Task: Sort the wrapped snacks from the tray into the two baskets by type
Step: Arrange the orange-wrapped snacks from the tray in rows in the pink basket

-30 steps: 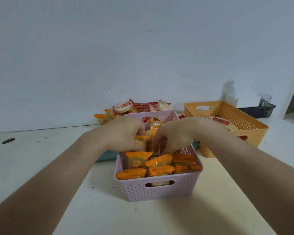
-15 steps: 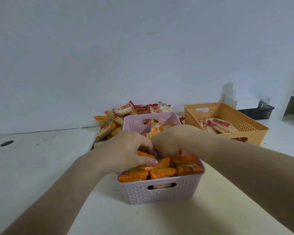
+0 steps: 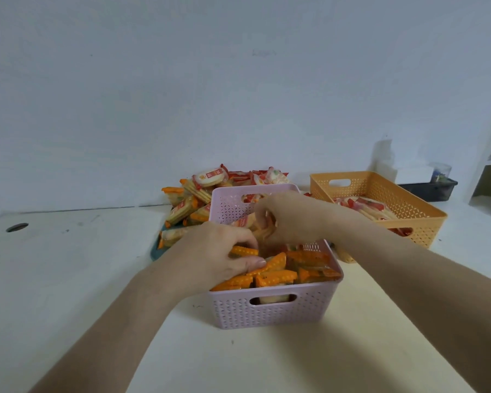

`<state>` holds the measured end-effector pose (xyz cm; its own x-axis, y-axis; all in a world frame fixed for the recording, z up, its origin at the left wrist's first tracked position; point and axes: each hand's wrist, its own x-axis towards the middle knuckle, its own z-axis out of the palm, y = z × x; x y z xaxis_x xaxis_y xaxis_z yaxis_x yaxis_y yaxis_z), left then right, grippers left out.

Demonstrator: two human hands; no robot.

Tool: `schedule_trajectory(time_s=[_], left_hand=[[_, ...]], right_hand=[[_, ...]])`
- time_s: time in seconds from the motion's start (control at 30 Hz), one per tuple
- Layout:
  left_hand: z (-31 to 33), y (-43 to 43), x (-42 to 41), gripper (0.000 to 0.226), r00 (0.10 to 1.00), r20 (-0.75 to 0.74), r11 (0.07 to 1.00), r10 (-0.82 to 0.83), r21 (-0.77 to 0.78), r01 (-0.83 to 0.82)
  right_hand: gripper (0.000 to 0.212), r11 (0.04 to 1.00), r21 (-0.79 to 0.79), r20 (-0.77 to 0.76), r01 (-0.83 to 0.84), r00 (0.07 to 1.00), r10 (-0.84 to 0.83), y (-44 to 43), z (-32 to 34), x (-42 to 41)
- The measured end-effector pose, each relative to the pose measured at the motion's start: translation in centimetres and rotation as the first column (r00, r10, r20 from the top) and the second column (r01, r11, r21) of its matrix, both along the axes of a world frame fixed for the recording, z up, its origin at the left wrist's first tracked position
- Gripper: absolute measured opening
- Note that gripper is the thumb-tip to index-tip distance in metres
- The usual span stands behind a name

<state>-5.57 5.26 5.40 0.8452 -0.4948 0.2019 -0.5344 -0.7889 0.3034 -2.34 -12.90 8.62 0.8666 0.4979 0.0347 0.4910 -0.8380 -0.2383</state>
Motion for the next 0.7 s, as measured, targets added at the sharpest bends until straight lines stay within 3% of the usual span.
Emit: schedule_trajectory(time_s=[0.07, 0.17, 0.33, 0.43, 0.57, 0.7], left_hand=[[0.0, -0.2, -0.1, 0.029, 1.0, 0.016, 1.0, 0.012, -0.002, -0.012], [0.0, -0.3, -0.1, 0.028, 0.998, 0.051, 0.998, 0.038, -0.045, -0.035], [0.1, -0.3, -0.1, 0.044, 0.998, -0.059, 0.988, 0.014, -0.153, -0.023], [0.1, -0.6, -0.4, 0.035, 0.999, -0.017, 0.999, -0.05, -0.007, 0.05], [-0.4, -1.0, -0.9, 0.031, 0.994, 0.094, 0.996, -0.059, 0.066, 0.053], [-0.6, -0.8, -1.8, 0.034, 0.988, 0.148, 0.999, -0.043, 0.037, 0.038]], right_hand=[[0.029, 0.991, 0.124, 0.055, 0.041, 0.997, -0.048, -0.7, -0.3, -0.3], [0.023, 0.976, 0.218, 0.083, 0.016, 0.996, -0.034, -1.4, -0.6, -1.7], [0.007, 0.995, 0.086, -0.049, -0.042, 0.998, 0.047, -2.4, -0.1, -3.7], [0.013, 0.997, 0.07, -0.087, -0.032, 0.995, 0.038, -2.1, -0.3, -4.4], [0.021, 0.979, 0.201, 0.159, -0.021, 0.987, -0.012, -1.2, -2.8, -5.5], [0.017, 0.98, 0.195, 0.32, -0.049, 0.947, -0.017, -0.8, -4.2, -7.1]])
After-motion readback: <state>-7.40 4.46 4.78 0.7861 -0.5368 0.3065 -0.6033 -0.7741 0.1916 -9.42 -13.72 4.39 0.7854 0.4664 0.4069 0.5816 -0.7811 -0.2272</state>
